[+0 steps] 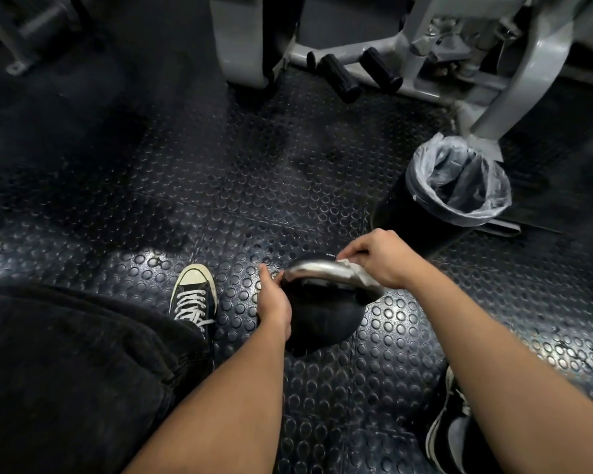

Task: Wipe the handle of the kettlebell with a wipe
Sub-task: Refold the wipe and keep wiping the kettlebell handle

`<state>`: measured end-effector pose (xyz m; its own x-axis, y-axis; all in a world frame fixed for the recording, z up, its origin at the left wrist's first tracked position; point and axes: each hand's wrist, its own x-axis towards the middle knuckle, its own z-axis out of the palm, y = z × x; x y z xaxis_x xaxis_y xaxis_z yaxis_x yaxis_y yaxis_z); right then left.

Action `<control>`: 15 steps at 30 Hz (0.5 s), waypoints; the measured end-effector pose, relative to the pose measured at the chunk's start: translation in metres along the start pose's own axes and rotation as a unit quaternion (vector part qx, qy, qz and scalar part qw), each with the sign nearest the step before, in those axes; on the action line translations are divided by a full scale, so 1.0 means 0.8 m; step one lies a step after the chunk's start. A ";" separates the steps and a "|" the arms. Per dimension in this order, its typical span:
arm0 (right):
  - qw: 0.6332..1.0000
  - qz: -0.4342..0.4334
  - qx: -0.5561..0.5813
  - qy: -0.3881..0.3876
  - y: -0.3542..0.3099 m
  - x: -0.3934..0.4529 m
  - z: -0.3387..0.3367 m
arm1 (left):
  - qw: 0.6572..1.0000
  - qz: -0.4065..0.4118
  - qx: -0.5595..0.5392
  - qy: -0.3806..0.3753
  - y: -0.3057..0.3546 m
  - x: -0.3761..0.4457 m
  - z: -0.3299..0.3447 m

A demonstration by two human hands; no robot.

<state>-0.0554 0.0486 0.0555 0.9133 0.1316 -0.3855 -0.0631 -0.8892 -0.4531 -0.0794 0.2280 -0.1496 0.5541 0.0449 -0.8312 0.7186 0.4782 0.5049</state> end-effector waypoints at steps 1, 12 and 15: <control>1.000 -0.020 -0.003 0.004 -0.006 -0.001 0.004 | 1.000 0.001 0.002 -0.004 -0.001 0.002 0.000; 0.998 -0.039 -0.029 0.031 -0.012 -0.009 0.007 | 1.000 0.002 0.009 -0.002 -0.008 0.015 -0.003; 0.996 -0.065 -0.033 0.052 -0.008 -0.019 0.006 | 1.000 -0.002 0.019 0.001 -0.009 0.018 -0.004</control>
<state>-0.0709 0.0542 0.0606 0.9488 0.2054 -0.2401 0.0824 -0.8944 -0.4396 -0.0782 0.2280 -0.1661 0.5511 0.0447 -0.8333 0.7357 0.4452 0.5104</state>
